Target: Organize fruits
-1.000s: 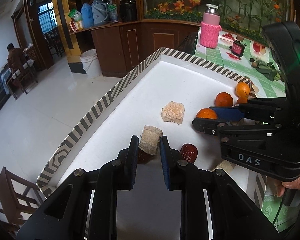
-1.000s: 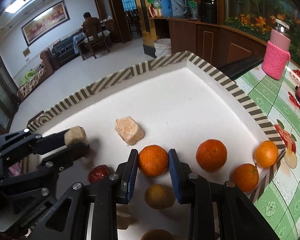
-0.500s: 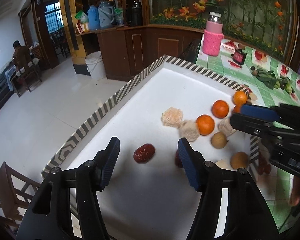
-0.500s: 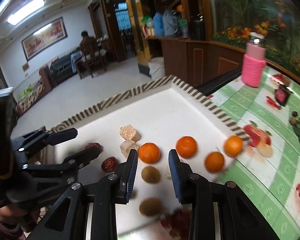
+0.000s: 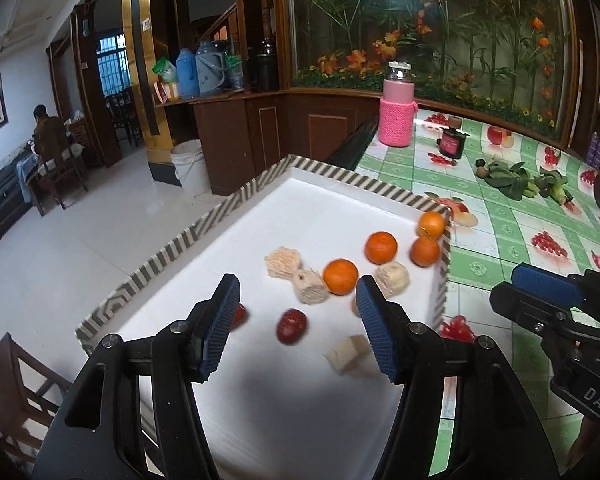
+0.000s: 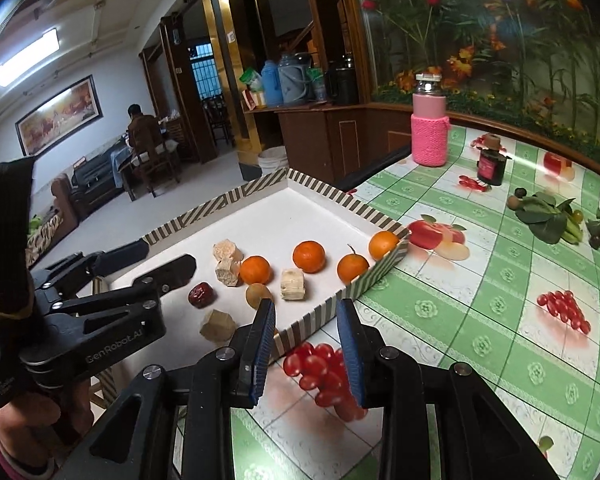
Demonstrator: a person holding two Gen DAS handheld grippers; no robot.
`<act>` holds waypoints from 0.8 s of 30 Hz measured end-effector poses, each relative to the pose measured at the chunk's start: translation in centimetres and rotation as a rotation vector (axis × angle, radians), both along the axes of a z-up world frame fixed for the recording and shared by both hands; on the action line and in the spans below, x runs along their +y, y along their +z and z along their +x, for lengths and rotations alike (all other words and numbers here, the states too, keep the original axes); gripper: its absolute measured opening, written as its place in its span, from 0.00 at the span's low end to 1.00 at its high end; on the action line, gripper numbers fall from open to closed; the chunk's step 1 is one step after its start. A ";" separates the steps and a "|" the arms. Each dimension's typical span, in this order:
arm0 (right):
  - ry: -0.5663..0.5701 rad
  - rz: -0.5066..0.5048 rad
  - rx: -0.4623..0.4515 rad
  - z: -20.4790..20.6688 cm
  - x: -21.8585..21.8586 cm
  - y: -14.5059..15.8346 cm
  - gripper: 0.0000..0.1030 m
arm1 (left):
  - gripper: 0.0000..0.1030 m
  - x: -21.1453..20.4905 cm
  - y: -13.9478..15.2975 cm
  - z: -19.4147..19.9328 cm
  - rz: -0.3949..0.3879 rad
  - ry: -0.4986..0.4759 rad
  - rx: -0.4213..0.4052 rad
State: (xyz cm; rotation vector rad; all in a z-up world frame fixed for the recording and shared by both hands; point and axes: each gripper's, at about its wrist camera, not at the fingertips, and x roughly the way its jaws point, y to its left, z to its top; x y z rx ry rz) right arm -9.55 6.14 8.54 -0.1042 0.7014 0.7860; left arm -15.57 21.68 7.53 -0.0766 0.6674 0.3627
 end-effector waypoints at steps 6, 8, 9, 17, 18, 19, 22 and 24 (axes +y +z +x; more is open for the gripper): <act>-0.017 0.018 0.019 0.0 -1.1 -0.3 0.30 | 0.59 -1.1 0.0 -0.3 0.058 0.011 -0.001; -0.017 0.019 0.032 0.2 -1.2 -0.6 0.30 | 0.59 -1.1 0.0 -0.4 0.044 0.005 -0.009; -0.015 0.019 0.034 0.2 -1.3 -0.7 0.30 | 0.59 -1.1 0.0 -0.5 0.041 0.003 -0.014; -0.002 0.009 0.029 0.0 -0.8 -0.9 0.30 | 0.59 -0.8 -0.1 -0.7 0.037 0.003 -0.006; 0.001 0.008 0.029 0.0 -0.8 -1.0 0.30 | 0.59 -0.8 -0.1 -0.7 0.038 0.004 -0.006; 0.003 0.006 0.031 0.1 -0.7 -1.0 0.30 | 0.59 -0.8 -0.1 -0.6 0.038 0.006 -0.005; 0.008 0.002 0.034 -0.1 -0.5 -1.2 0.30 | 0.59 -0.8 -0.2 -0.5 0.039 0.011 -0.006; 0.010 0.005 0.034 -0.2 -0.4 -1.2 0.30 | 0.59 -0.7 -0.2 -0.5 0.040 0.013 -0.004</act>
